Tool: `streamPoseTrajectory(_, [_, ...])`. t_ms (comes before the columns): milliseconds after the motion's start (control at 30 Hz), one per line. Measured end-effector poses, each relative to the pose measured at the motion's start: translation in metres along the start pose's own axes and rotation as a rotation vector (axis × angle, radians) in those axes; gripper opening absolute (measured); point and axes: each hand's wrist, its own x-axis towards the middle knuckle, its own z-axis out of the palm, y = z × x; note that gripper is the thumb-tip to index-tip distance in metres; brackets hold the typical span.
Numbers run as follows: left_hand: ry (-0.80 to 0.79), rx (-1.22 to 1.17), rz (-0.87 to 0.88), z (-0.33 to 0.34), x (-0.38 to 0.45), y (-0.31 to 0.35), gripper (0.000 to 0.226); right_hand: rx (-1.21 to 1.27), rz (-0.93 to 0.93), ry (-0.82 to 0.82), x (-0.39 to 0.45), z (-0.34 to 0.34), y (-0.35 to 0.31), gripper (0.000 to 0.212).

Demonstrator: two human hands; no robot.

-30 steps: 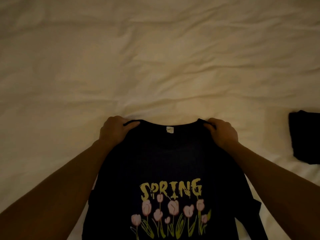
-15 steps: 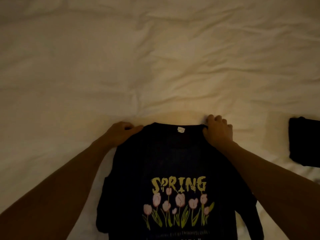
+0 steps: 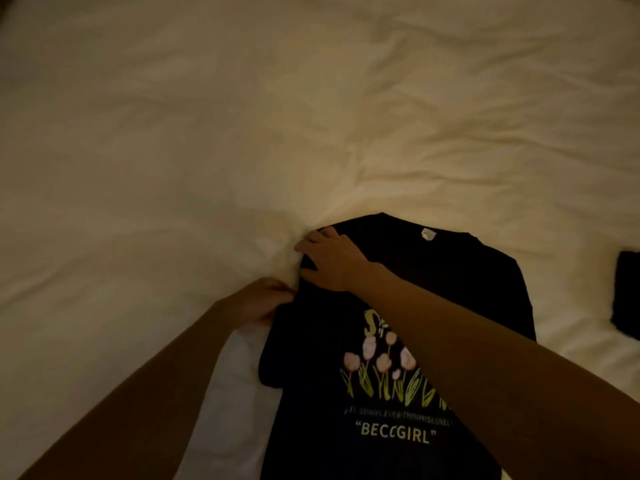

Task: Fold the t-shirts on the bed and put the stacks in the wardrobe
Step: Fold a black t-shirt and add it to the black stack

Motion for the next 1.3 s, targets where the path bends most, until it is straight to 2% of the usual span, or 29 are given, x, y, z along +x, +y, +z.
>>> streamPoseTrajectory(100, [-0.019, -0.013, 0.078, 0.003, -0.009, -0.020, 0.015, -0.133, 0.019, -0.105, 0.005, 0.005, -0.016, 0.053])
streamPoseTrajectory(267, [0.154, -0.375, 0.139, -0.002, -0.019, -0.041, 0.015, -0.242, 0.078, -0.176, 0.000, 0.001, -0.021, 0.049])
streamPoseTrajectory(333, [0.286, -0.353, 0.216, -0.011, -0.020, -0.047, 0.018, -0.295, 0.089, -0.192, -0.002, -0.003, -0.019, 0.046])
streamPoseTrajectory(400, [0.481, -0.289, 0.258, -0.022, -0.025, -0.049, 0.029, -0.340, 0.113, -0.189, -0.001, -0.005, -0.021, 0.044])
streamPoseTrajectory(500, [0.645, -0.248, 0.376, -0.034, -0.038, -0.046, 0.032, -0.372, 0.173, -0.156, 0.003, -0.004, -0.031, 0.043])
streamPoseTrajectory(667, [1.004, -0.226, 0.586, -0.055, -0.047, -0.047, 0.029, -0.309, 0.119, -0.113, 0.012, -0.004, -0.047, 0.061])
streamPoseTrajectory(733, [0.994, -0.262, 0.551, -0.060, -0.048, -0.051, 0.026, -0.159, 0.137, -0.078, 0.017, -0.004, -0.051, 0.072])
streamPoseTrajectory(800, [0.820, -0.276, 0.401, -0.063, -0.047, -0.065, 0.036, -0.081, 0.156, -0.059, 0.022, -0.003, -0.055, 0.073])
streamPoseTrajectory(867, [0.623, -0.296, 0.246, -0.065, -0.045, -0.086, 0.055, -0.092, 0.160, -0.069, 0.024, 0.001, -0.057, 0.062])
streamPoseTrajectory(967, [0.508, -0.448, 0.220, -0.065, -0.048, -0.101, 0.043, -0.078, 0.160, -0.101, 0.029, 0.006, -0.059, 0.042])
streamPoseTrajectory(1067, [0.563, -0.438, 0.343, -0.071, -0.052, -0.099, 0.031, -0.037, 0.137, -0.007, 0.038, 0.004, -0.061, 0.032])
streamPoseTrajectory(1167, [0.738, -0.398, 0.443, -0.078, -0.056, -0.098, 0.026, 0.083, 0.084, 0.201, 0.046, -0.003, -0.067, 0.031])
streamPoseTrajectory(1233, [0.847, -0.330, 0.432, -0.078, -0.057, -0.103, 0.026, 0.189, 0.101, 0.251, 0.052, -0.005, -0.072, 0.026])
streamPoseTrajectory(1300, [0.907, -0.246, 0.354, -0.075, -0.057, -0.110, 0.027, 0.189, 0.112, 0.212, 0.057, -0.004, -0.075, 0.022])
